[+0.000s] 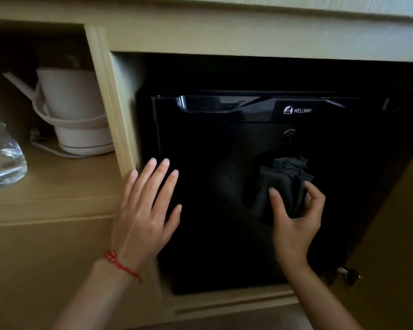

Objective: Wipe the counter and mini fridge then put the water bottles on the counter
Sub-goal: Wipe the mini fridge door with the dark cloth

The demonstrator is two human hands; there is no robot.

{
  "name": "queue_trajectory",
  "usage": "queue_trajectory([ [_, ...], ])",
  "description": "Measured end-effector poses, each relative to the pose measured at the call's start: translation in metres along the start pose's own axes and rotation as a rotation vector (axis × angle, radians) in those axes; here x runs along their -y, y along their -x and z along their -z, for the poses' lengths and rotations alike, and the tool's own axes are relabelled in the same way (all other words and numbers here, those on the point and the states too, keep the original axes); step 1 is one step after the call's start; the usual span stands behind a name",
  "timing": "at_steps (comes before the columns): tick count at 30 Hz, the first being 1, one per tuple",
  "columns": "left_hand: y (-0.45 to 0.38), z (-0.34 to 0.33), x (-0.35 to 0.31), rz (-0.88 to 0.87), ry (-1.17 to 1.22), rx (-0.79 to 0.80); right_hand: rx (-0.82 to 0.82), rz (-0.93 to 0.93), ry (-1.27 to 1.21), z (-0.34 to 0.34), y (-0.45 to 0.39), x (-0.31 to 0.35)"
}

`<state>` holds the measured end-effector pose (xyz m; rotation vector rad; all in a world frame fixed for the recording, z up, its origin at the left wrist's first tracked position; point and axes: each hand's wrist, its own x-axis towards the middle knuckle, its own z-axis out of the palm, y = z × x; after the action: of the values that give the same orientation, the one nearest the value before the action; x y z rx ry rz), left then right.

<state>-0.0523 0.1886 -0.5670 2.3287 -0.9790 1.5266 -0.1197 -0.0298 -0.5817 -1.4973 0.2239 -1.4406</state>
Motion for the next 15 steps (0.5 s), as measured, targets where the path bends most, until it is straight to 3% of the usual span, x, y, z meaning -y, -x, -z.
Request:
queue_trajectory([
  [7, 0.003, -0.009, 0.003, -0.052, -0.108, -0.081, -0.044, 0.053, 0.025, -0.017, 0.013, -0.002],
  [10, 0.004, -0.011, 0.003, -0.044, -0.130, -0.103, 0.014, 0.243, 0.078, -0.035, 0.023, 0.004],
  [15, 0.008, -0.014, 0.007, -0.043, -0.165, -0.121, 0.264, 0.564, 0.169, -0.058, 0.037, 0.004],
])
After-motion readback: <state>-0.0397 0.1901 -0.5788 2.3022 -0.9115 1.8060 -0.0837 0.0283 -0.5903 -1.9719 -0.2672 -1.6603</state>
